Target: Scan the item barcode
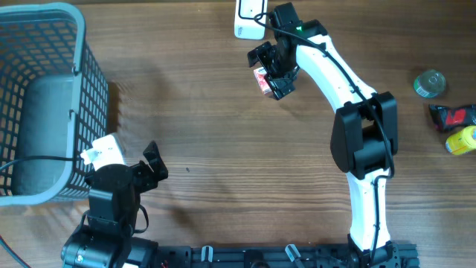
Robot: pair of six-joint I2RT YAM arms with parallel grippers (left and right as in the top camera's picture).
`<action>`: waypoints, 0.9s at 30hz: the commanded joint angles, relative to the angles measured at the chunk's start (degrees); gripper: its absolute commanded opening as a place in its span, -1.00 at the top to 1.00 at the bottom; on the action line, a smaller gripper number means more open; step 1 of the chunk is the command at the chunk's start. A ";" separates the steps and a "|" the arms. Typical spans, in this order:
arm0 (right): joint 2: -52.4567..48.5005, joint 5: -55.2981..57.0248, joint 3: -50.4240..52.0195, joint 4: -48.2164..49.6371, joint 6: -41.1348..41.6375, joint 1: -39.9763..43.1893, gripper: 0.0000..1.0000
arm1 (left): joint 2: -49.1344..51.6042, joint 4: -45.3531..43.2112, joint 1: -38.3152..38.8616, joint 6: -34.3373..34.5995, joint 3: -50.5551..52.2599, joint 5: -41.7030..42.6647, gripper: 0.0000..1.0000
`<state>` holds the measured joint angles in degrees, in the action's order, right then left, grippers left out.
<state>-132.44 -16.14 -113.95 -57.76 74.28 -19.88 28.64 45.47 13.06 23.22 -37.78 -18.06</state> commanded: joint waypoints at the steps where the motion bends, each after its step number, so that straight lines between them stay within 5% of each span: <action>1: -1.42 6.38 0.22 0.31 -1.27 0.46 -1.00 | -0.52 0.02 -0.33 -0.22 -0.15 0.59 -1.00; 20: -7.85 1.77 0.22 7.17 2.29 0.63 -0.99 | -0.52 0.02 -0.33 -0.22 -0.15 0.70 -1.00; 27: -7.85 3.41 0.22 5.79 -0.46 0.68 -0.57 | -0.52 0.02 -0.33 -0.20 -0.15 0.72 -1.00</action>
<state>-138.19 -13.89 -114.02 -51.05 75.18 -19.20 28.53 45.50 13.04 23.22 -37.78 -18.04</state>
